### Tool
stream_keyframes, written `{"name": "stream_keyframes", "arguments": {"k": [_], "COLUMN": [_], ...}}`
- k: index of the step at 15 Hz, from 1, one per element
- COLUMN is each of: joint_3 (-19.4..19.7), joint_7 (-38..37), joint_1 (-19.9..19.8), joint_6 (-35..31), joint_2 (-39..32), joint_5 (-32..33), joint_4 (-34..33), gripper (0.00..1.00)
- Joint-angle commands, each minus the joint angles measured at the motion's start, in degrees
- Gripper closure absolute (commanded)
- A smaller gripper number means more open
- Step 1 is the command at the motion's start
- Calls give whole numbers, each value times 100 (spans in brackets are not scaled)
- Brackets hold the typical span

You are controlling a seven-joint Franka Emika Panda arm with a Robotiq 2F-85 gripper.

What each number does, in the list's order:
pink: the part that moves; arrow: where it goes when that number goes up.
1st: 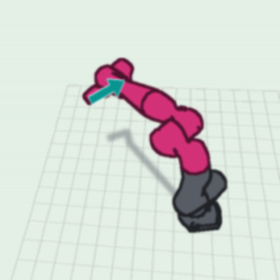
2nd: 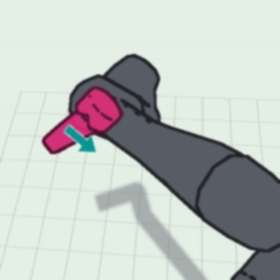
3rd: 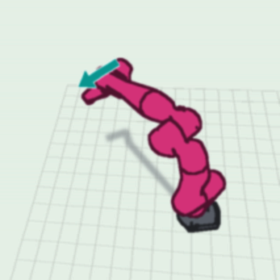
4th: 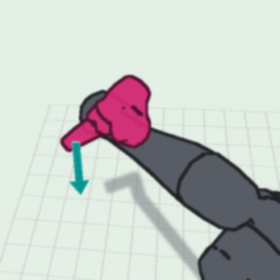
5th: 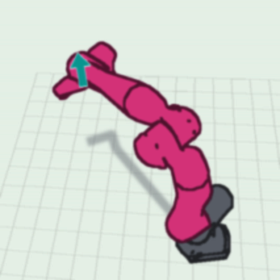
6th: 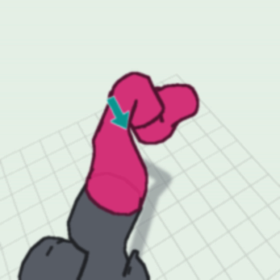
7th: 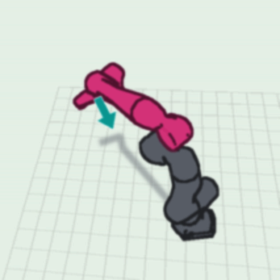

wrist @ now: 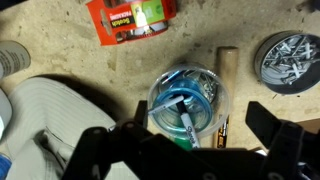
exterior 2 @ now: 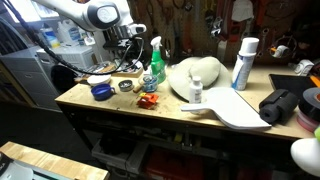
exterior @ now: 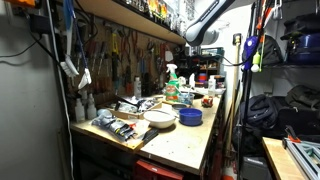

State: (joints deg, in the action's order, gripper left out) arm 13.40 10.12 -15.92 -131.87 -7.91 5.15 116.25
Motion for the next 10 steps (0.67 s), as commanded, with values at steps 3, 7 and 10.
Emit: {"name": "stream_keyframes", "arguments": {"k": [3,7,10], "joint_3": [-181,-221,-217], "joint_7": [766,958,991], "joint_1": [35,49,53], "joint_6": [-697,-876,-1182], "joint_2": [-389,-627,-735], "joint_5": [-105,108,232], "joint_4": [80,38,39], "gripper": [8,49,44]}}
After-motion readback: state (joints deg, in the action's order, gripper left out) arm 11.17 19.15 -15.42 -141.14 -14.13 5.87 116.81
